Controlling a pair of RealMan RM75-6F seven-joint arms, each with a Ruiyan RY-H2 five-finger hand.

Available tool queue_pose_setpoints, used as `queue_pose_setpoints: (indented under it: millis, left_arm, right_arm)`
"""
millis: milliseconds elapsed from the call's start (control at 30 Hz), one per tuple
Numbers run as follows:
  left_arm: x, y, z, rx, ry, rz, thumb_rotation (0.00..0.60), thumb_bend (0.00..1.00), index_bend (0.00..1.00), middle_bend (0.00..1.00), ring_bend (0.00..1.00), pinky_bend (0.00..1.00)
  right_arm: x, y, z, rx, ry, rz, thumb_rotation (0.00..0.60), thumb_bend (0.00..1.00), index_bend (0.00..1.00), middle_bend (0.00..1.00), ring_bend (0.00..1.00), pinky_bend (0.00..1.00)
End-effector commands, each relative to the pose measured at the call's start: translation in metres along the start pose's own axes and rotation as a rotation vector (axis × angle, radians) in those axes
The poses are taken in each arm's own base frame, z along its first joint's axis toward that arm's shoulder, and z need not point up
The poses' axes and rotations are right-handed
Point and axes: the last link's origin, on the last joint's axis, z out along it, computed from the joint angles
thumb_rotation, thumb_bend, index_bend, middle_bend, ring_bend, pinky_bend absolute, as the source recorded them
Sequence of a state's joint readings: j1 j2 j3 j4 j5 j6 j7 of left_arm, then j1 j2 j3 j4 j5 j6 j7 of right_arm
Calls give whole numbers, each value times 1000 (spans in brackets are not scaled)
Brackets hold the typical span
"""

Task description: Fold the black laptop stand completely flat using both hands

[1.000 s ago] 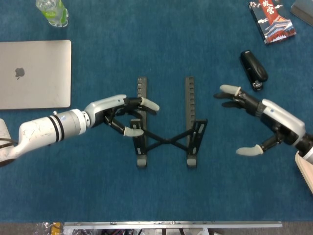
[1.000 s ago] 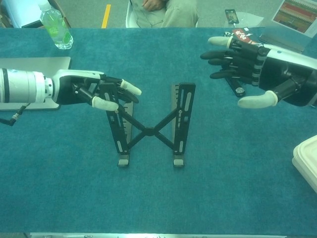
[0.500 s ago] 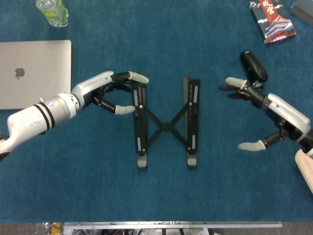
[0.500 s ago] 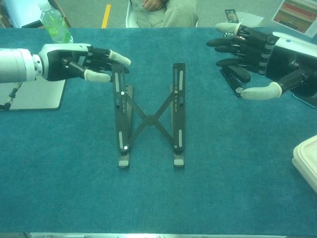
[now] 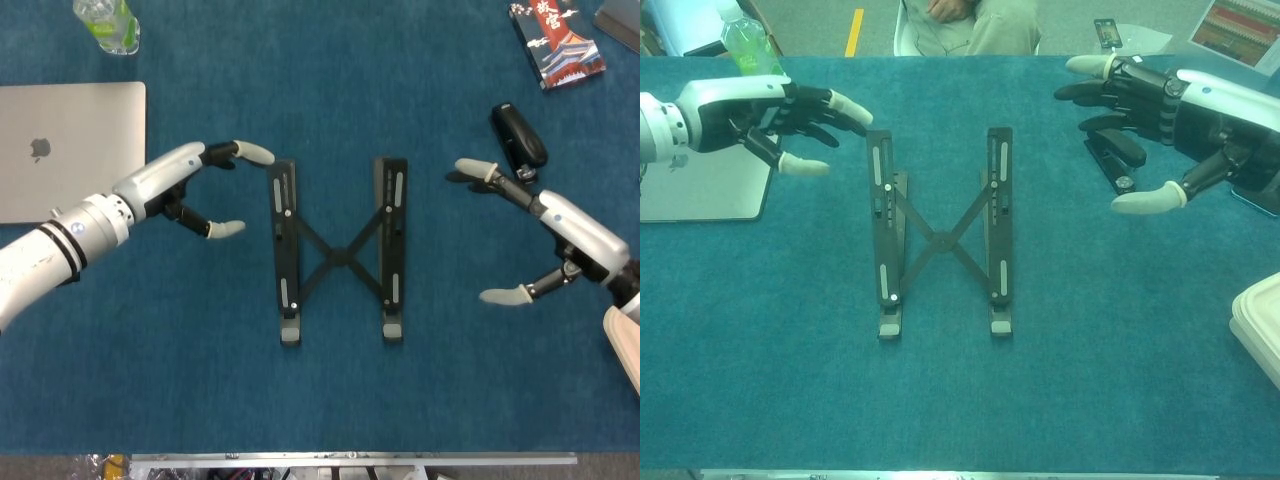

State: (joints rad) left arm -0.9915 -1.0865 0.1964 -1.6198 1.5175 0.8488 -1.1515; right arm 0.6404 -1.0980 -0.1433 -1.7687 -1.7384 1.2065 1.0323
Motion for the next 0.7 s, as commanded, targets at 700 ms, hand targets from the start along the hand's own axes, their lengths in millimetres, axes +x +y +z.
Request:
queue_pose_setpoints:
  millis: [700]
  left_arm:
    - [14,-12,-21,-41,190,479,600,260,166,139,33,124]
  right_arm:
    - [2,8,6,-13,32,-403,600,70,0,122,1,104]
